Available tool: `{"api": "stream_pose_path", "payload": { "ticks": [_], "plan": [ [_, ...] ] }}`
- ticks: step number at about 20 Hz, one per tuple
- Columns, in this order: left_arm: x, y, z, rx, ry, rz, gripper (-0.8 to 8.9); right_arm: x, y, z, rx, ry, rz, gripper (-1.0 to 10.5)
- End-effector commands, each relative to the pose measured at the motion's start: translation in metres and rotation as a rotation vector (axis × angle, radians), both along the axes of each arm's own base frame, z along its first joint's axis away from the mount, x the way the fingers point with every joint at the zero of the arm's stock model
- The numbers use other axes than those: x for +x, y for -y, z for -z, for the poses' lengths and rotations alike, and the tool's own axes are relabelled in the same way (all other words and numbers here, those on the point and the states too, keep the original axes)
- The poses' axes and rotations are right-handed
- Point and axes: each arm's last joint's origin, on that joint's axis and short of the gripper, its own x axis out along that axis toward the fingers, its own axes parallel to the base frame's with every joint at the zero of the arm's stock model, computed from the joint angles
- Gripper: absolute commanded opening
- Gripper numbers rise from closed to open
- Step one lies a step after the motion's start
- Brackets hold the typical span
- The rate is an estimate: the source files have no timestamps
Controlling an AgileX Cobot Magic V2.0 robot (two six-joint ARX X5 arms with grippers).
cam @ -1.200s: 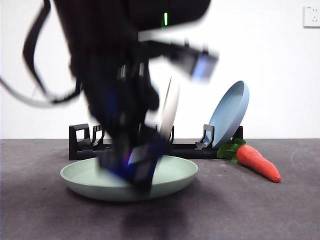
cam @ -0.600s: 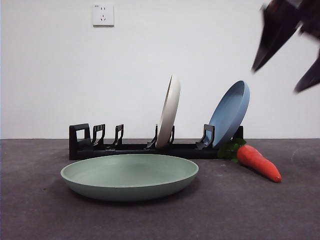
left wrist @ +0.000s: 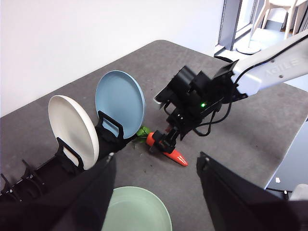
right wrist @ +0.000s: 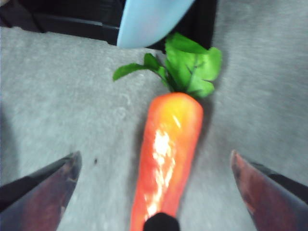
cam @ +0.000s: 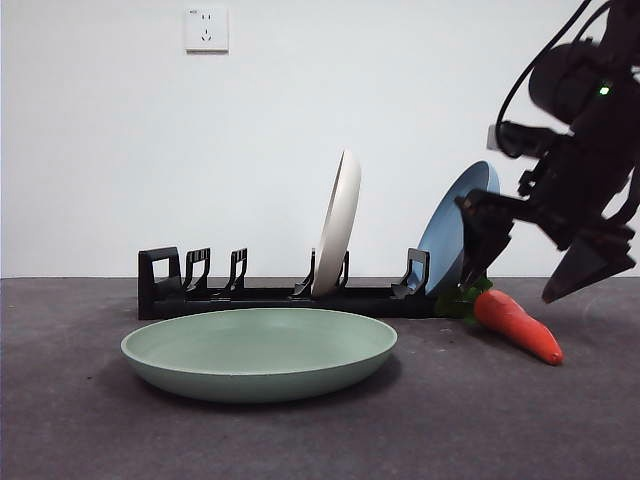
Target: Take the green plate from the plate rack,put the plate on the table,take the carrot from the table,put the carrot in the plate
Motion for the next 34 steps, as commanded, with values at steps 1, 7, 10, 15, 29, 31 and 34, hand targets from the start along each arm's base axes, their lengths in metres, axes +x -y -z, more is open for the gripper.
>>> {"api": "stream_pose_path", "payload": {
  "ticks": [1, 7, 10, 15, 29, 31, 34],
  "plan": [
    [0.0, 0.0, 0.0, -0.007, -0.003, 0.0, 2.91, 0.004, -0.006, 0.01, -0.012, -0.006, 0.019, 5.0],
    [0.0, 0.0, 0.001, -0.006, -0.003, 0.0, 2.91, 0.009, -0.01, 0.024, -0.031, -0.021, 0.075, 3.4],
    [0.0, 0.0, 0.0, -0.007, -0.003, 0.0, 2.91, 0.009, -0.009, 0.024, -0.027, -0.023, 0.079, 1.3],
    [0.0, 0.0, 0.0, -0.007, -0.003, -0.001, 2.91, 0.009, -0.009, 0.025, -0.015, -0.037, 0.099, 1.2],
    [-0.001, -0.001, 0.003, 0.023, -0.017, -0.002, 2.91, -0.064, -0.118, -0.037, 0.141, 0.04, -0.254, -0.1],
    [-0.001, -0.001, 0.004, 0.03, -0.02, -0.002, 2.91, -0.07, -0.144, -0.027, 0.141, 0.068, -0.28, -0.1],
    [-0.001, -0.001, 0.005, 0.042, -0.026, -0.002, 2.91, -0.07, -0.163, -0.007, 0.165, 0.054, -0.292, -0.1]
  ]
}}
